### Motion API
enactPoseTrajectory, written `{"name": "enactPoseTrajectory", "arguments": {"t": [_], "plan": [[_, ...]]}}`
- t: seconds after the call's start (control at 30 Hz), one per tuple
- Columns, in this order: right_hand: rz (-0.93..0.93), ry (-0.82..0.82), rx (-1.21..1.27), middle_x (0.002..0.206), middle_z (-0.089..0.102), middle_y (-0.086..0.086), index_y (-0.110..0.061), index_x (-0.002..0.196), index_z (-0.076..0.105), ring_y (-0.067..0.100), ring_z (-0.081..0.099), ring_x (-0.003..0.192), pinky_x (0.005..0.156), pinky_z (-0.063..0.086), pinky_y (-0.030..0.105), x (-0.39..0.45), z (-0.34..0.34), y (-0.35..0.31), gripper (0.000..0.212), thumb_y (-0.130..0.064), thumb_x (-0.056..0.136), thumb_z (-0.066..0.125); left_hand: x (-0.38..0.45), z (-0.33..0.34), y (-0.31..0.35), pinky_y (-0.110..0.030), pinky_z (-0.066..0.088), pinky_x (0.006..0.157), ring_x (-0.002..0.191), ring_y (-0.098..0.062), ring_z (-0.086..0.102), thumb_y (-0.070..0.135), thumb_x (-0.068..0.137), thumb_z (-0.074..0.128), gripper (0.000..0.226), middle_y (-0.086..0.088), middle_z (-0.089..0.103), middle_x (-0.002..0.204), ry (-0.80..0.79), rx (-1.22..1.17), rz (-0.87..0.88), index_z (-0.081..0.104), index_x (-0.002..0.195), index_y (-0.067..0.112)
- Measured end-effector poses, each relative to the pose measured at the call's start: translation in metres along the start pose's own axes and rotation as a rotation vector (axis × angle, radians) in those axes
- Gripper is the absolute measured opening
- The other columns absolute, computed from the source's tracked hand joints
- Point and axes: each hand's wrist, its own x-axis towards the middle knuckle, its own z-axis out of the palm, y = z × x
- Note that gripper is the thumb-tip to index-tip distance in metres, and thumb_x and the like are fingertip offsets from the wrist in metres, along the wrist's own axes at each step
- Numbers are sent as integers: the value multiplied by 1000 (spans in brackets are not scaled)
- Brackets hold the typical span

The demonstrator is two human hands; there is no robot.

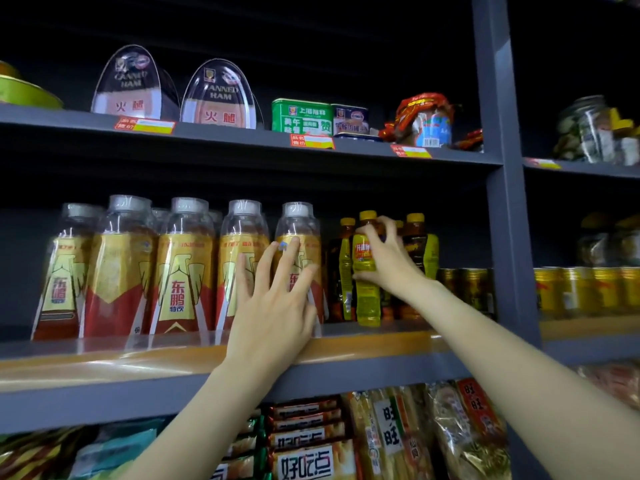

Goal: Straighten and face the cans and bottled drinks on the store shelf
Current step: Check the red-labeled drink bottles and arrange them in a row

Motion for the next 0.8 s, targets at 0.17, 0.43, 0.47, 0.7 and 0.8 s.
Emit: {"name": "enactPoseTrajectory", "arguments": {"t": [0.17,0.43,0.47,0.7,0.8], "plan": [[18,-105,128,158,-2,10,-32,146,23,32,3,145,114,25,50,9,7,12,91,-14,76,77,2,1,-1,-59,19,108,132,-30,31,34,82,34,44,-8,42,143,13,6,3,57,119,24],[41,-54,-86,157,-7,14,-30,151,7,37,-5,145,115,19,47,7,14,3,96,-14,82,72,2,-2,0,-57,18,109,133,-30,30,34,83,32,47,-8,40,145,-26,25,-3,56,122,25],[25,-79,-75,158,-8,13,-31,151,4,36,-5,145,115,17,47,7,10,7,100,-18,81,74,2,-3,0,-56,17,109,133,-30,29,34,82,32,47,-8,39,146,-29,26,-4,55,123,25],[-107,42,327,147,34,9,-20,144,31,26,37,134,107,36,36,-8,-23,29,77,-15,80,73,3,-4,0,-53,5,109,140,-27,16,38,86,32,52,-5,29,152,-19,59,55,44,136,33],[18,-158,890,137,47,9,-21,138,40,22,53,118,98,47,34,-12,-30,13,70,-16,78,75,2,-4,0,-52,4,111,142,-23,11,40,87,30,55,-3,28,152,-10,73,34,41,139,26]]}}
